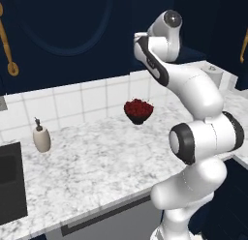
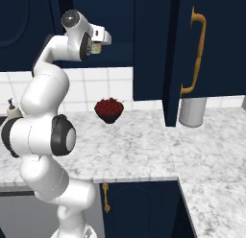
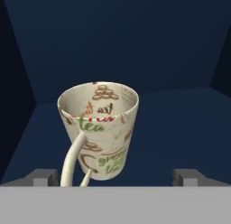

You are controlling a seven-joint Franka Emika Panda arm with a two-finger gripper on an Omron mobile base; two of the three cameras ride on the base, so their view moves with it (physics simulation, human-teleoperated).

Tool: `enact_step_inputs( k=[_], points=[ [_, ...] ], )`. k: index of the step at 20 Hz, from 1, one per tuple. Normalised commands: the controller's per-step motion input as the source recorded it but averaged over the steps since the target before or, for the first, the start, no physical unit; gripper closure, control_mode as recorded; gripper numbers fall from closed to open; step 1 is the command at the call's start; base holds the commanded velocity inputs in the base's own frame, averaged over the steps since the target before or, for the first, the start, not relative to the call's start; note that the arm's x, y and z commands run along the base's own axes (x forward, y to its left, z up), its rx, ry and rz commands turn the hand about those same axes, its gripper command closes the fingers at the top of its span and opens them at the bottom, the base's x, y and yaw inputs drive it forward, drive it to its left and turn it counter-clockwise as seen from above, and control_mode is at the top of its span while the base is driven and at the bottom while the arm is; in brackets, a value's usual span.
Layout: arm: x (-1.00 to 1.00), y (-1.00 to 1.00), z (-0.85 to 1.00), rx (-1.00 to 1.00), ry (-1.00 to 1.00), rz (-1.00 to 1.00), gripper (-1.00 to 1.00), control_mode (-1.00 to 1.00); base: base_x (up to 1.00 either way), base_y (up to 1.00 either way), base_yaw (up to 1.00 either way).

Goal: Gather all objects into one cabinet and sort the glasses and bowls to opposite sides.

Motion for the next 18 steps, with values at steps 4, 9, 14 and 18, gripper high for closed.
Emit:
enact_step_inputs(
  k=[4, 9, 14, 18],
  points=[
    [0.17, 0.10, 0.00, 0.00, 0.00, -0.01, -1.00, -1.00, 0.00, 0.00, 0.00],
    [0.14, 0.07, 0.00, 0.00, 0.00, -0.02, -1.00, -1.00, 0.00, 0.00, 0.00],
    [0.18, 0.08, 0.00, 0.00, 0.00, -0.02, -1.00, -1.00, 0.00, 0.00, 0.00],
    [0.18, 0.07, -0.11, -0.02, 0.01, -0.04, -1.00, -1.00, 0.00, 0.00, 0.00]
  ],
)
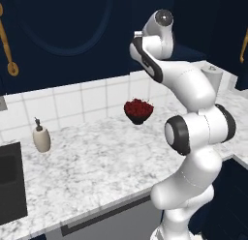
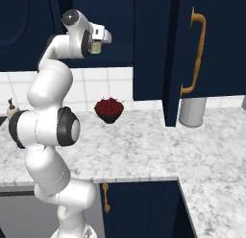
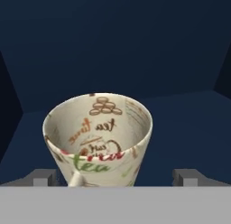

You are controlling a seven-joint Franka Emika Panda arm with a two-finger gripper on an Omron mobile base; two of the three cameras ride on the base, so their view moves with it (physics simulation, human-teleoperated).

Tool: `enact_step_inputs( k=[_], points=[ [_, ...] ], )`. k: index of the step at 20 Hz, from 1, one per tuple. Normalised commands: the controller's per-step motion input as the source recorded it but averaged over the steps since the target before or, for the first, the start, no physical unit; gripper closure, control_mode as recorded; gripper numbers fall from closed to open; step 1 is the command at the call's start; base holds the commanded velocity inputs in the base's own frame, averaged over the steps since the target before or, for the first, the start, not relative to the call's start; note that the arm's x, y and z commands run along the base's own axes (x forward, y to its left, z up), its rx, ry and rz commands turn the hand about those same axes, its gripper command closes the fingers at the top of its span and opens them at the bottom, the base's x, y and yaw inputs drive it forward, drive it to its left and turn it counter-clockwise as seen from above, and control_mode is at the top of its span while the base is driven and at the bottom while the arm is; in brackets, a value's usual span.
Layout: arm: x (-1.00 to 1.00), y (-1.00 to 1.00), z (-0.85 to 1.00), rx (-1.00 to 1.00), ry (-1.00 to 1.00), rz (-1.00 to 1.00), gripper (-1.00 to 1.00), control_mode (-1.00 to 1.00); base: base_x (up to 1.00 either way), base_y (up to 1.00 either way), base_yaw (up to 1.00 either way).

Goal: Gather all objects into one cabinet and sort the glasses and bowls to opposite sides.

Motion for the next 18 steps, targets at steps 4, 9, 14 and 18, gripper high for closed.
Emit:
enact_step_inputs(
  k=[4, 9, 14, 18],
  points=[
    [0.13, 0.09, -0.21, -0.06, 0.01, -0.03, -1.00, -1.00, 0.00, 0.00, 0.00],
    [0.01, 0.05, -0.15, -0.04, 0.00, -0.01, -1.00, -1.00, 0.00, 0.00, 0.00],
    [0.02, 0.10, -0.05, -0.03, 0.00, 0.00, 1.00, -1.00, 0.00, 0.00, 0.00],
    [0.00, 0.00, 0.00, 0.00, 0.00, 0.00, 1.00, -1.00, 0.00, 0.00, 0.00]
  ],
)
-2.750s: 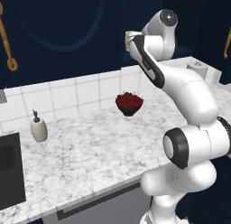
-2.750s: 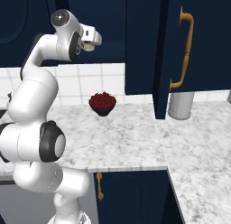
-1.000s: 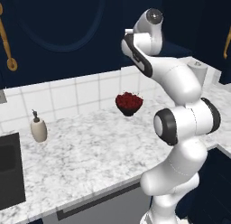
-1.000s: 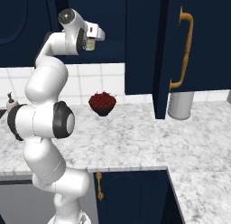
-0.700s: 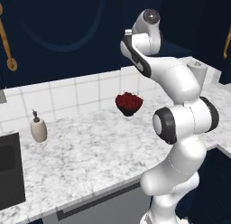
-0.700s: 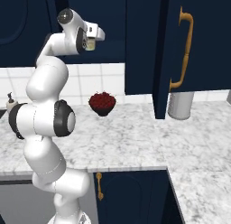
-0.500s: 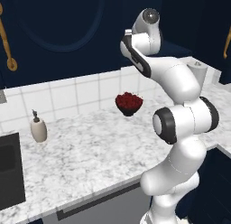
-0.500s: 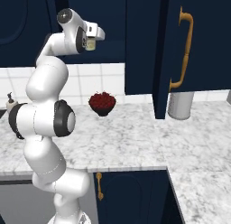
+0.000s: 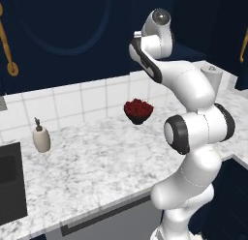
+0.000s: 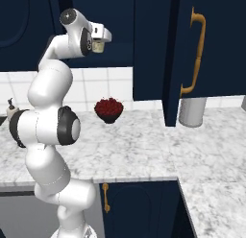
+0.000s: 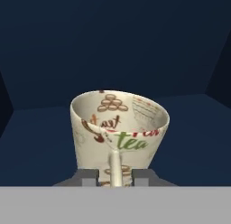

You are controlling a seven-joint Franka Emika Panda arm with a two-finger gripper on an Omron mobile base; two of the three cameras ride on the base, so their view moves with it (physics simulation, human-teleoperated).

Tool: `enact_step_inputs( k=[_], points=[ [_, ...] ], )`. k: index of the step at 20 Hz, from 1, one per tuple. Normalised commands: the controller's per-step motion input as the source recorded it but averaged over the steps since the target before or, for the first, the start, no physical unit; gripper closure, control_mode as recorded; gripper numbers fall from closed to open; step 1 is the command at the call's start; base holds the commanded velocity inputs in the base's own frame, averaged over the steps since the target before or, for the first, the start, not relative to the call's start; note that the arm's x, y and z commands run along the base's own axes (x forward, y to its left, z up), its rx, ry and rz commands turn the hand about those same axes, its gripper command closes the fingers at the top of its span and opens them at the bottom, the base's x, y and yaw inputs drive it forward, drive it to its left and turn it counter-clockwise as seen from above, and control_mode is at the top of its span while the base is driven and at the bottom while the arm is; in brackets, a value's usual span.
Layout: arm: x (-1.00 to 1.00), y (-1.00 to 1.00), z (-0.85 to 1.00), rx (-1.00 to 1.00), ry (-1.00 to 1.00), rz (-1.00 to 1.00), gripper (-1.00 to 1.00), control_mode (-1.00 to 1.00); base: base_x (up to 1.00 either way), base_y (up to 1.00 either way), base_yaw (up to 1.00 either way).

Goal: Gather all objects into one cabinet and sort the glasses and bowls to opposite sides.

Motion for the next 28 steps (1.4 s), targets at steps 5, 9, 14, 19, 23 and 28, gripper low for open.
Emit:
enact_step_inputs(
  k=[5, 9, 14, 19, 23, 28],
  points=[
    [0.00, 0.00, 0.00, 0.00, 0.00, 0.00, 1.00, -1.00, 0.00, 0.00, 0.00],
    [0.00, 0.00, 0.00, 0.00, 0.00, 0.00, 1.00, -1.00, 0.00, 0.00, 0.00],
    [0.00, 0.00, 0.00, 0.00, 0.00, 0.00, 1.00, -1.00, 0.00, 0.00, 0.00],
    [0.00, 0.00, 0.01, 0.00, 0.00, 0.00, 1.00, -1.00, 0.00, 0.00, 0.00],
    [-0.06, -0.01, 0.06, 0.00, 0.00, 0.00, 1.00, -1.00, 0.00, 0.00, 0.00],
    [-0.29, -0.08, 0.07, 0.00, -0.05, 0.00, 1.00, -1.00, 0.00, 0.00, 0.00]
  ],
)
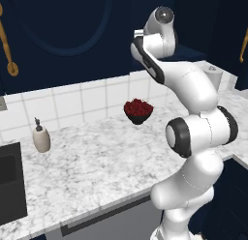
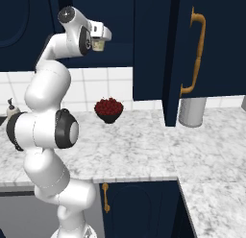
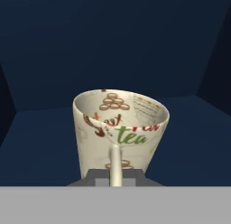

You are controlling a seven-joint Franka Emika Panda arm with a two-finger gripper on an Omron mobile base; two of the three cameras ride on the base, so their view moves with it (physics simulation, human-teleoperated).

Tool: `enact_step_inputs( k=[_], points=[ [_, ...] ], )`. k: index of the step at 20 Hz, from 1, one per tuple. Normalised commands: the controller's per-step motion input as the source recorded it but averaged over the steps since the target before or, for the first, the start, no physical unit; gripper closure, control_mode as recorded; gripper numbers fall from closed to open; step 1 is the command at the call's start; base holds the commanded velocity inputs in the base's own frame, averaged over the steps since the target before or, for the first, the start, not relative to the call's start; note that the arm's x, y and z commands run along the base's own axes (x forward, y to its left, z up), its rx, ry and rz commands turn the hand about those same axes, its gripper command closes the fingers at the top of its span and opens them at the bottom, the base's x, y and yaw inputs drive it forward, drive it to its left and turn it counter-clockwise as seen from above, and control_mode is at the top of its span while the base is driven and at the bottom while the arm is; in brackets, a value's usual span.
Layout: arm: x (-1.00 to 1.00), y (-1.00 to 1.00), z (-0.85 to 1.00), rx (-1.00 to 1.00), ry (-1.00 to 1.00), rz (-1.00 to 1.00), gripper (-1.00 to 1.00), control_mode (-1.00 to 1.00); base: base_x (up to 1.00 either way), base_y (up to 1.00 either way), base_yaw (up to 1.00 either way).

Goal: Gather all objects into one cabinet and sort the glasses and bowls to opposite sides.

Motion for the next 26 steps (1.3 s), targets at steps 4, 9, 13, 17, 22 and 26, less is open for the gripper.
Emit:
enact_step_inputs(
  k=[4, 9, 13, 17, 22, 26],
  points=[
    [-0.62, -0.19, 0.05, 0.00, -0.11, 0.00, 1.00, -1.00, 0.00, 0.00, 0.00],
    [-0.70, -0.09, 0.00, 0.00, -0.12, 0.00, 1.00, -1.00, 0.00, 0.00, 0.00],
    [-0.61, 0.00, 0.00, 0.00, -0.14, 0.00, 1.00, -1.00, 0.00, 0.00, 0.00],
    [-0.07, 0.00, 0.00, 0.00, 0.00, 0.00, 1.00, -1.00, 0.00, 0.00, 0.00],
    [-0.31, 0.00, 0.00, 0.00, -0.04, 0.00, 1.00, -1.00, 0.00, 0.00, 0.00],
    [-0.15, 0.00, 0.00, 0.00, -0.04, 0.00, 1.00, 1.00, -0.51, 0.00, 0.00]
  ],
)
